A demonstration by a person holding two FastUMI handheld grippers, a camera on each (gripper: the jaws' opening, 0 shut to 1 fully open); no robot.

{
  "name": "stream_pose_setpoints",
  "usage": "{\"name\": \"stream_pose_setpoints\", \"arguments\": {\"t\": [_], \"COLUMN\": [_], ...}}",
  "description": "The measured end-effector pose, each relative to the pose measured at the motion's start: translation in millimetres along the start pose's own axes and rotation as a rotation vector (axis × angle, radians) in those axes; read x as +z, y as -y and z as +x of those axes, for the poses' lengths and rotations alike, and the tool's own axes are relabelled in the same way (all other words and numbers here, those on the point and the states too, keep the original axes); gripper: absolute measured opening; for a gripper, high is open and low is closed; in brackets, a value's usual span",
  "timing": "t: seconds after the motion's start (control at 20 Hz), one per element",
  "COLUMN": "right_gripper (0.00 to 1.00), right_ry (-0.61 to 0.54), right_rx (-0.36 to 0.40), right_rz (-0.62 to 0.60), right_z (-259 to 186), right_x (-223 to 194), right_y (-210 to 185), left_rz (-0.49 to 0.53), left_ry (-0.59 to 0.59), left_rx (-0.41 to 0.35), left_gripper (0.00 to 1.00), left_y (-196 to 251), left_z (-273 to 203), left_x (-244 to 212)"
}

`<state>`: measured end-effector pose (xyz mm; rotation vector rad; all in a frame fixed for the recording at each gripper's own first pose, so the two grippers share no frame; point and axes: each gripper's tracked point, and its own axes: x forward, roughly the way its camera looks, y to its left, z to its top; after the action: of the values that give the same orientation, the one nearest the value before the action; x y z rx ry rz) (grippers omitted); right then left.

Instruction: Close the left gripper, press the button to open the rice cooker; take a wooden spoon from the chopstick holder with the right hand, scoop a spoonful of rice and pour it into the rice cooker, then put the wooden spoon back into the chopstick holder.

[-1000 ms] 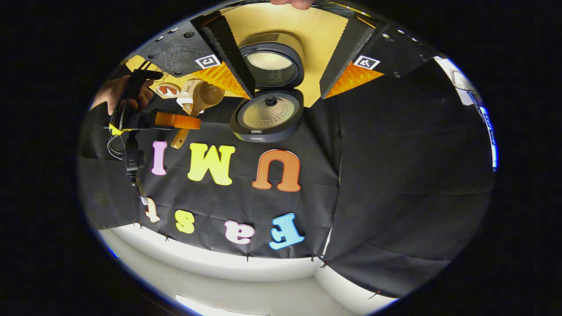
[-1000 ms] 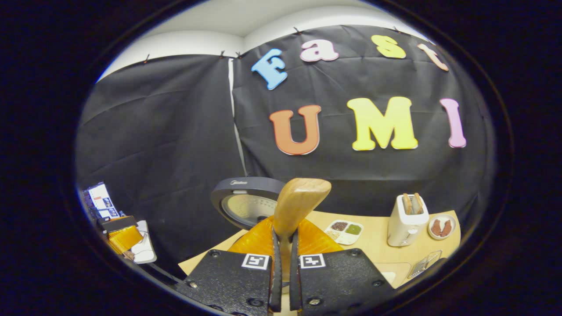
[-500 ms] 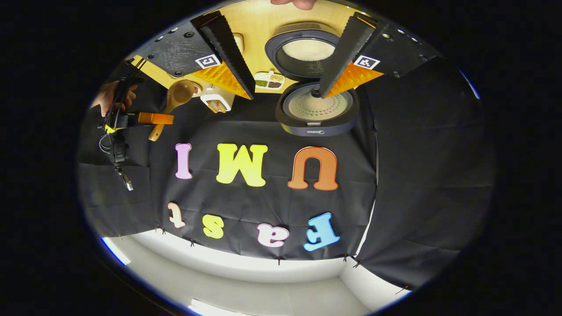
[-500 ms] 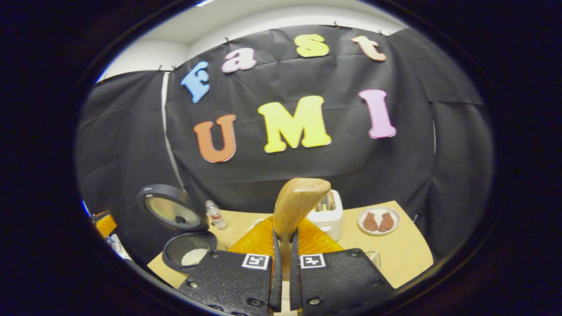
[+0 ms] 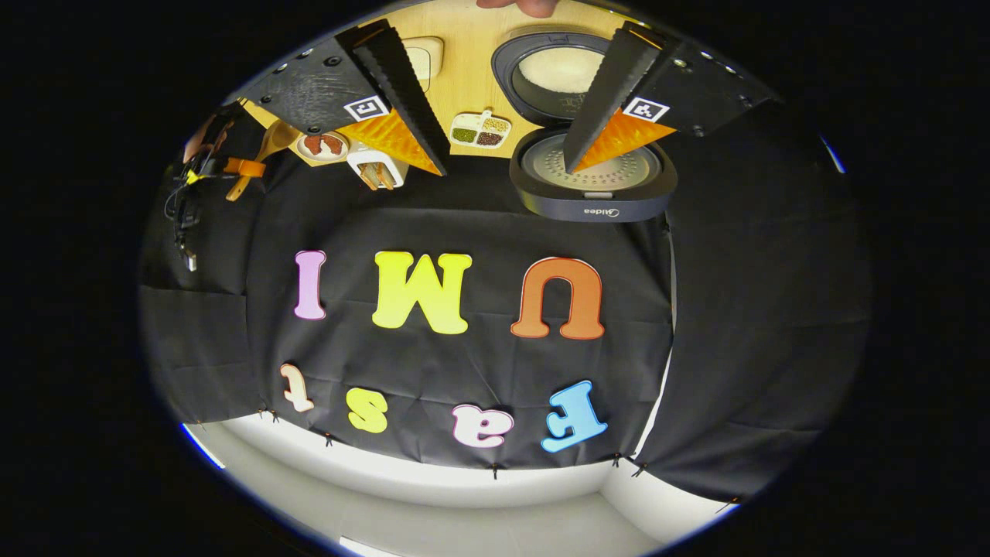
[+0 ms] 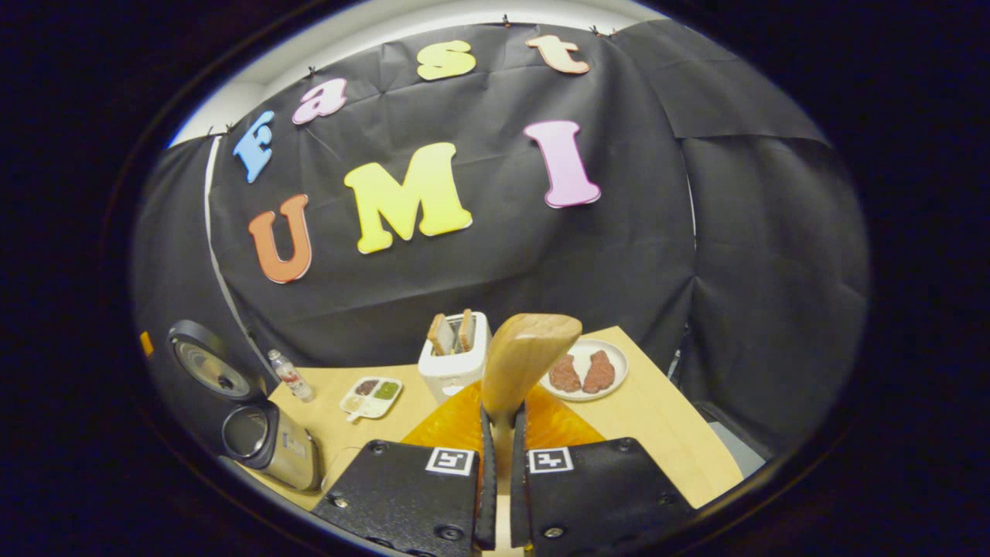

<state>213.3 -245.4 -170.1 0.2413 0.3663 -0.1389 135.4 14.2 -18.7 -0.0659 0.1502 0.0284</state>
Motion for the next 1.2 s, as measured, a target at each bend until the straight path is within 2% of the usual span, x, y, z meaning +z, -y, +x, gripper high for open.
{"name": "stream_pose_setpoints", "arguments": {"t": [0.35,0.7,0.85,1.05,1.1,1.15,1.2], "right_gripper": [0.12,0.14,0.15,0.21,0.24,0.32,0.48], "right_ry": [-0.065,-0.107,-0.112,-0.095,-0.076,-0.059,-0.046], "right_rx": [0.000,0.008,0.027,0.035,0.032,0.022,0.003], "right_rz": [0.033,-0.010,-0.003,0.022,0.008,-0.005,-0.016], "right_z": [44.9,73.7,78.6,75.3,70.8,65.7,61.1], "right_x": [-54.1,-100.9,-104.9,-100.8,-93.4,-94.4,-87.0], "right_y": [31.8,40.4,34.2,29.9,29.0,32.4,36.0], "left_rz": [0.009,0.007,0.002,-0.011,-0.012,-0.012,-0.013], "left_ry": [-0.072,-0.101,-0.093,-0.081,-0.074,-0.065,-0.056], "left_rx": [0.037,0.108,0.127,0.149,0.149,0.153,0.155], "left_gripper": [0.95,0.95,0.95,0.95,0.84,0.95,0.95], "left_y": [14.7,10.5,6.5,-5.2,-6.6,-9.5,-13.3], "left_z": [16.1,19.9,18.0,17.3,16.5,16.1,14.9], "left_x": [-8.9,-10.3,-4.5,1.5,5.0,7.4,11.4]}}
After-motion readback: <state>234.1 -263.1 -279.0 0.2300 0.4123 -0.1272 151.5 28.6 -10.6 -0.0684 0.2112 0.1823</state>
